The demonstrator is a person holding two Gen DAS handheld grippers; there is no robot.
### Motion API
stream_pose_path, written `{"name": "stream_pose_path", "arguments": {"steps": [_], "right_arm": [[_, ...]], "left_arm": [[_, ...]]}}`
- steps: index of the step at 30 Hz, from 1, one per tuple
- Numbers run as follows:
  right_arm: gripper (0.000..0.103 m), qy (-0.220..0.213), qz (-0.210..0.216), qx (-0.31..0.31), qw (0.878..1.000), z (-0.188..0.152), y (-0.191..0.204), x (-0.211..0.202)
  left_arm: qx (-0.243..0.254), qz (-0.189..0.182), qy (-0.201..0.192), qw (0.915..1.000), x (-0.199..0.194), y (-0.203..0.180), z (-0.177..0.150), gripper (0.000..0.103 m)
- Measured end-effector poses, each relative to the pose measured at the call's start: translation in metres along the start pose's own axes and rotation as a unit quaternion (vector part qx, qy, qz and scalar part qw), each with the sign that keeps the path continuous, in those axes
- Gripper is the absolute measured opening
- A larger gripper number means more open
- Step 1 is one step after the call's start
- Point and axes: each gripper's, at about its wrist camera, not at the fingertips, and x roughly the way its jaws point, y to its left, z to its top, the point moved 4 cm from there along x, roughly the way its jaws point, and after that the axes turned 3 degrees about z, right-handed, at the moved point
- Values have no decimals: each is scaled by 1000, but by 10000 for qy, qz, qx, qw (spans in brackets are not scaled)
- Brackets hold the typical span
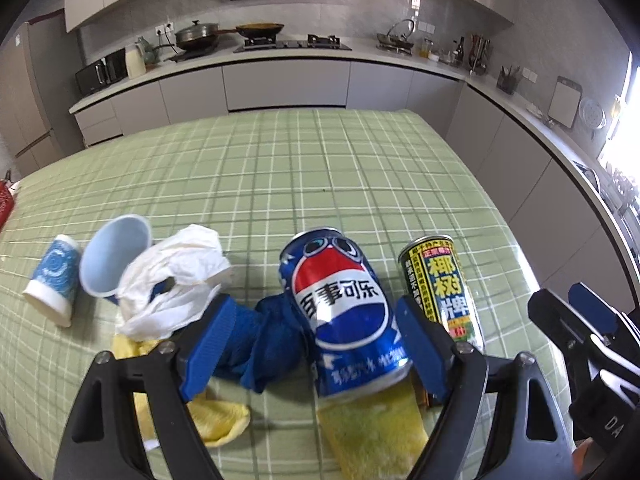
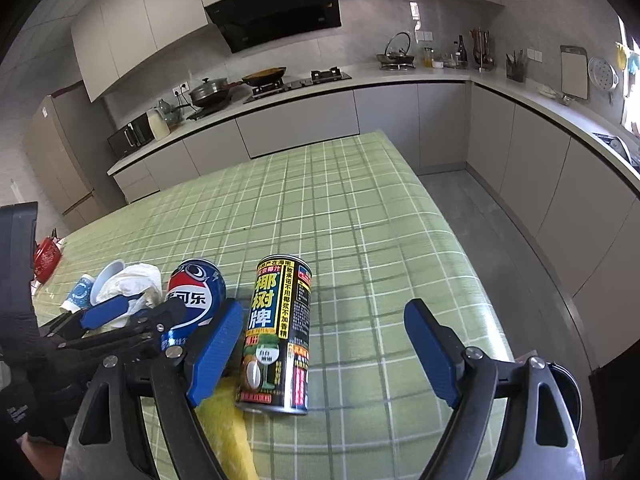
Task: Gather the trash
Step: 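Grasp the Pepsi can with the left gripper while the right grasps the tall coconut can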
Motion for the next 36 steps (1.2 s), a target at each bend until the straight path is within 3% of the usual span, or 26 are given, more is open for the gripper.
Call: {"name": "stream_pose_path", "arguments": {"steps": [9,19,28,29,33,36], "right_arm": [[84,131,-7,61,9999,5,-3,18],[84,548,236,-60,9982,-1,17,58],[84,964,385,89,9946,-18,23,85],[83,973,389,103,9944,-19,23,86],[62,1153,458,52,9923,-28,27,93],[55,1162,407,-78,9924,-31,32,94]], "left_arm": [[60,-22,284,9996,27,-7,2,83],[-52,-19,371,9993,29,18,-6,83],[33,-136,273,9995,27,21,-11,71],[63,-142,264,9995,26,21,-13,69],[94,-209,238,9995,24,23,-17,65],[133,-232,223,9994,23,22,-18,63]]}}
